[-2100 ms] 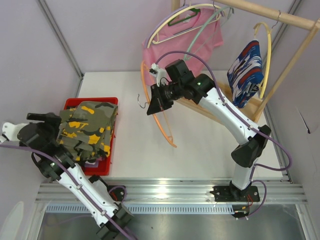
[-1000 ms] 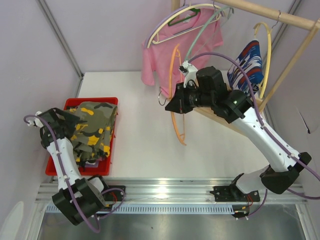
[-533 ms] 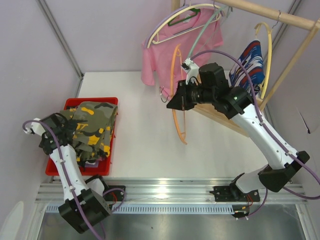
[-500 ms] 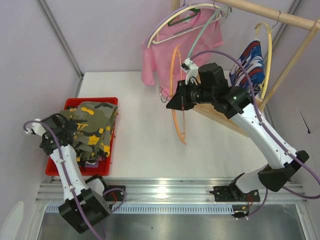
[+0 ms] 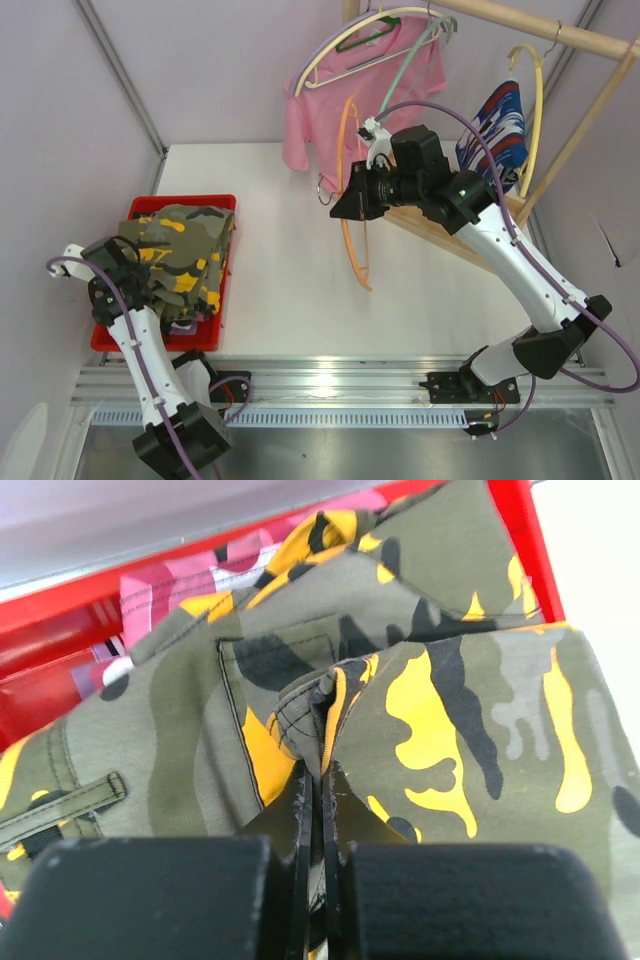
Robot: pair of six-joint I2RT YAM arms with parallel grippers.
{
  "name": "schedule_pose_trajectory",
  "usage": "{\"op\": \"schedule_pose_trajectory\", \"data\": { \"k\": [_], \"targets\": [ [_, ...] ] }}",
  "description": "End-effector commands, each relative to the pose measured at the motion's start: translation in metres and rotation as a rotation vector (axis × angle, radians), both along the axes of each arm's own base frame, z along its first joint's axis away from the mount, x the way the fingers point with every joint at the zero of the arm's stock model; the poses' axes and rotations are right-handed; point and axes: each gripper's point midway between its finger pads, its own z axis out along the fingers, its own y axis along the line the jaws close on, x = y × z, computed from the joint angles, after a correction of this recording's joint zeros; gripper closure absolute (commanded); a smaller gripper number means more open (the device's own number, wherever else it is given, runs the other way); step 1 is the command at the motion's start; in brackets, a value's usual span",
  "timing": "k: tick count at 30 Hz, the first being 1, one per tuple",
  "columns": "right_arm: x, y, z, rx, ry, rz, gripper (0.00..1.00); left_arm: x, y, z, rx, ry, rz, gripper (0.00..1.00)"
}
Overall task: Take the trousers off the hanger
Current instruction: Place the trousers into the basket
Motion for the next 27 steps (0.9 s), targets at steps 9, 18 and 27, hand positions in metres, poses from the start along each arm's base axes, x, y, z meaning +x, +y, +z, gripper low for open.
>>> {"op": "schedule_pose_trajectory", "data": {
  "k": [9,18,27],
  "targets": [
    [0.001,0.004,0.039,0.071,-0.110,0.038,1.00,-0.037,0.014,0.056,0.105,-0.048,0.189,1.00],
    [-0.001,0.010,0.033,0.053,-0.092,0.090,1.00,-0.109,-0.011,0.017,-0.028,0.053,0.455,1.00],
    [-0.002,0.008,0.031,0.046,-0.081,0.085,1.00,-0.083,-0.025,-0.019,-0.119,0.040,0.328,0.44]
  ]
}}
